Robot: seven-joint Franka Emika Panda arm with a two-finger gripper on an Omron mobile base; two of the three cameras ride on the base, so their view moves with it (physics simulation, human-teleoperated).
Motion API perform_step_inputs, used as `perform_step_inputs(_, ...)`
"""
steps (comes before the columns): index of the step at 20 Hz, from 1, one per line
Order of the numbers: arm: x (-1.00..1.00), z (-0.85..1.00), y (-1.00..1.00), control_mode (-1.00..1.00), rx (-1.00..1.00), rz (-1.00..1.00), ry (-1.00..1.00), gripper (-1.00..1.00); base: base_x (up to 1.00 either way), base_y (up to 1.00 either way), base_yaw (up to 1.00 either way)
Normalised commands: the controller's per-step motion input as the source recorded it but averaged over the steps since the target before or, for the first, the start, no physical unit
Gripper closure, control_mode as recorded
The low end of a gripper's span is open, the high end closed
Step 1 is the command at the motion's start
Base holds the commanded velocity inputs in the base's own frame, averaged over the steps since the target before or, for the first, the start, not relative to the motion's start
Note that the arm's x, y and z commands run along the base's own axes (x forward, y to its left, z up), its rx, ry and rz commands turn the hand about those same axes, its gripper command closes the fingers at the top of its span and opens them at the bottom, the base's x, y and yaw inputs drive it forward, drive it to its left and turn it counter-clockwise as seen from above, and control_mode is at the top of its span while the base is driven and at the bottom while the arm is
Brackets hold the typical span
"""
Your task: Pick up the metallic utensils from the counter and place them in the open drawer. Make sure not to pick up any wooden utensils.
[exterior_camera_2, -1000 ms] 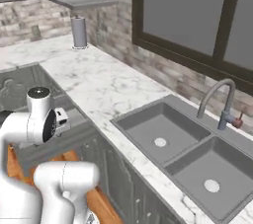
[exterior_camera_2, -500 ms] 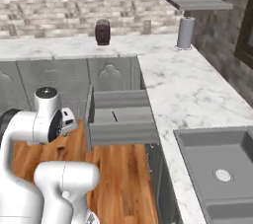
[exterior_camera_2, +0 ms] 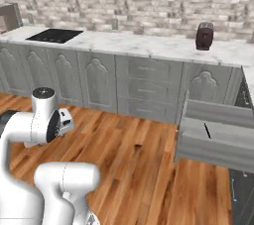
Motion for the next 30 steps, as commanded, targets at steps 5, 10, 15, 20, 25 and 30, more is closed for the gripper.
perform_step_inputs(5,0.00,0.00,0.00,1.00,0.00,0.00,0.00,-1.00,0.38,1.00,0.13)
perform_step_inputs(10,0.00,0.00,0.00,1.00,0.00,0.00,0.00,-1.00,1.00,0.94,-0.04)
perform_step_inputs(15,0.00,0.00,0.00,1.00,0.00,0.00,0.00,-1.00,1.00,0.07,-0.03)
perform_step_inputs(20,0.00,0.00,0.00,1.00,0.00,0.00,0.00,-1.00,1.00,0.34,-0.02)
perform_step_inputs(25,0.00,0.00,0.00,1.00,0.00,0.00,0.00,-1.00,0.82,0.85,0.21)
perform_step_inputs(30,0.00,0.00,0.00,1.00,0.00,0.00,0.00,-1.00,0.00,0.36,0.79)
